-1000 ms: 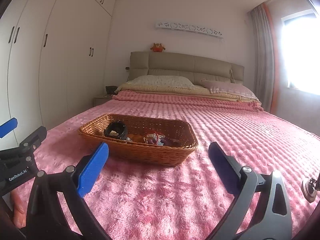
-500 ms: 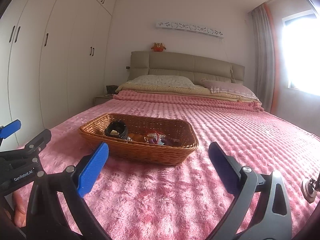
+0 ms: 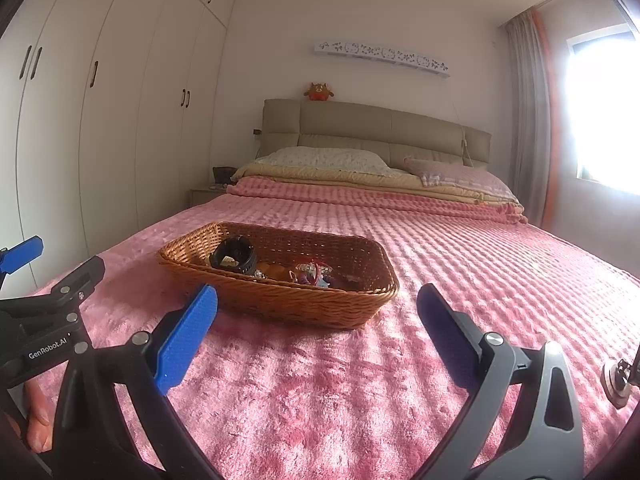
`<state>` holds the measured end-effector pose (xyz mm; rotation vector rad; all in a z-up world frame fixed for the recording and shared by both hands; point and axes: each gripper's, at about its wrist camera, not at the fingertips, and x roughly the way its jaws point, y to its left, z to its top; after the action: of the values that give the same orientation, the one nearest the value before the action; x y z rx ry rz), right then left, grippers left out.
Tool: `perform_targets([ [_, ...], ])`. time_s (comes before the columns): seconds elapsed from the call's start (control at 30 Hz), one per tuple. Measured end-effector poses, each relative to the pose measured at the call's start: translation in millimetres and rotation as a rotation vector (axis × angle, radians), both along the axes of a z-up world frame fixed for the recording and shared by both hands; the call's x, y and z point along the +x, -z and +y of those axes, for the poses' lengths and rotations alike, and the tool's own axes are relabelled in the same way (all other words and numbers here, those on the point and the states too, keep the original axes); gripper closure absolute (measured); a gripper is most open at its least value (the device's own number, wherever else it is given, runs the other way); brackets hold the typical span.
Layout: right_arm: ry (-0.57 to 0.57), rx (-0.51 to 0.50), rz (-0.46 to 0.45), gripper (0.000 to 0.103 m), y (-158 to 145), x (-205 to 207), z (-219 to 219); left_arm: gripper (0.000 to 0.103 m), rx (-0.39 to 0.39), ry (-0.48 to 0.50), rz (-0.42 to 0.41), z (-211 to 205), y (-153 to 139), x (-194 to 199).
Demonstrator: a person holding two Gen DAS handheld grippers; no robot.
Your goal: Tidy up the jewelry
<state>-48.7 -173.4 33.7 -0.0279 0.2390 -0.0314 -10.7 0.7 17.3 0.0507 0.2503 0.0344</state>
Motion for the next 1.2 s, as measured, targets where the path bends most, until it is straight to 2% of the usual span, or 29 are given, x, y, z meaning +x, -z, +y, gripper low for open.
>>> perform_targets([
  [1.2, -0.001, -0.007, 0.004, 0.007, 1.1, 0.5, -2.4, 0.008, -0.004, 0.005, 0.014, -1.3, 0.3, -0.5],
])
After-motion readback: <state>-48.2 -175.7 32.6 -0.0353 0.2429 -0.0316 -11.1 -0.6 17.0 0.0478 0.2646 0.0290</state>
